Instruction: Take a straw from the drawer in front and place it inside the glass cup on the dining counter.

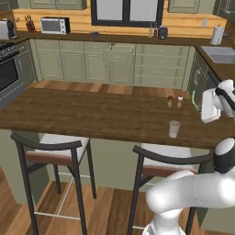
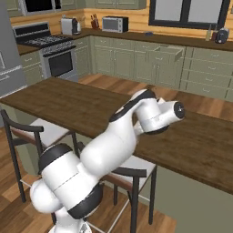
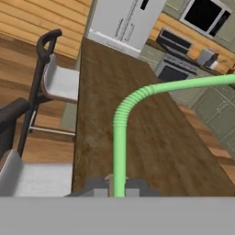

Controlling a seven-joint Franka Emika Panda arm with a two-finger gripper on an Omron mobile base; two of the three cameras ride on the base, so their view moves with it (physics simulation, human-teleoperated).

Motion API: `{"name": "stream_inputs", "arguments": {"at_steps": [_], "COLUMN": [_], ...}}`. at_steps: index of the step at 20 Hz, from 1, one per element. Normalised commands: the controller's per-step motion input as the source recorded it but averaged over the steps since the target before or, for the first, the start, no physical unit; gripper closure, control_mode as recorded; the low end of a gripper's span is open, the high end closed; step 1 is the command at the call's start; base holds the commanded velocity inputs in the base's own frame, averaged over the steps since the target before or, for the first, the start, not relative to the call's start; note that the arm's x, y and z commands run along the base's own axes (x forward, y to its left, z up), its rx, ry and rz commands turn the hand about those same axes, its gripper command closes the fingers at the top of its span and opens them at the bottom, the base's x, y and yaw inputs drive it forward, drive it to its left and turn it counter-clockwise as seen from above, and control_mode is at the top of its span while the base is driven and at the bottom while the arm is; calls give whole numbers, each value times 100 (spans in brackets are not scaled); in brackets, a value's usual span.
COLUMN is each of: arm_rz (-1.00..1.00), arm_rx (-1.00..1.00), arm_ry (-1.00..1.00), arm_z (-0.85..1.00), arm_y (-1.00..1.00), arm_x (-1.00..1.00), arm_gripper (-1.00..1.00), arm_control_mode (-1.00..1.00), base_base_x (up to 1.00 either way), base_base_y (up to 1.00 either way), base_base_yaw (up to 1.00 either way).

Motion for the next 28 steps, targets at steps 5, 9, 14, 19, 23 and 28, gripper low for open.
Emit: {"name": "stream_inputs", "arguments": {"at_steps": [5, 9, 14, 19, 23, 28], "arm_rz": [6, 7, 9, 13, 16, 10], "arm_rx": [11, 21, 23, 19, 7, 8], "arm_ry": [0, 0, 0, 0, 0, 0], "arm_z": [-10, -31, -24, -13, -16, -7], "arm_y": [1, 27, 37, 9, 0, 5], "arm_x": [16, 21, 26, 16, 16, 46], "arm_gripper": [100, 100, 100, 100, 100, 100], "arm_control_mode": [-100, -100, -100, -100, -100, -100], "base_base_x": [0, 0, 0, 0, 0, 0], "base_base_y": [0, 0, 0, 0, 0, 0], "base_base_yaw": [0, 0, 0, 0, 0, 0]}}
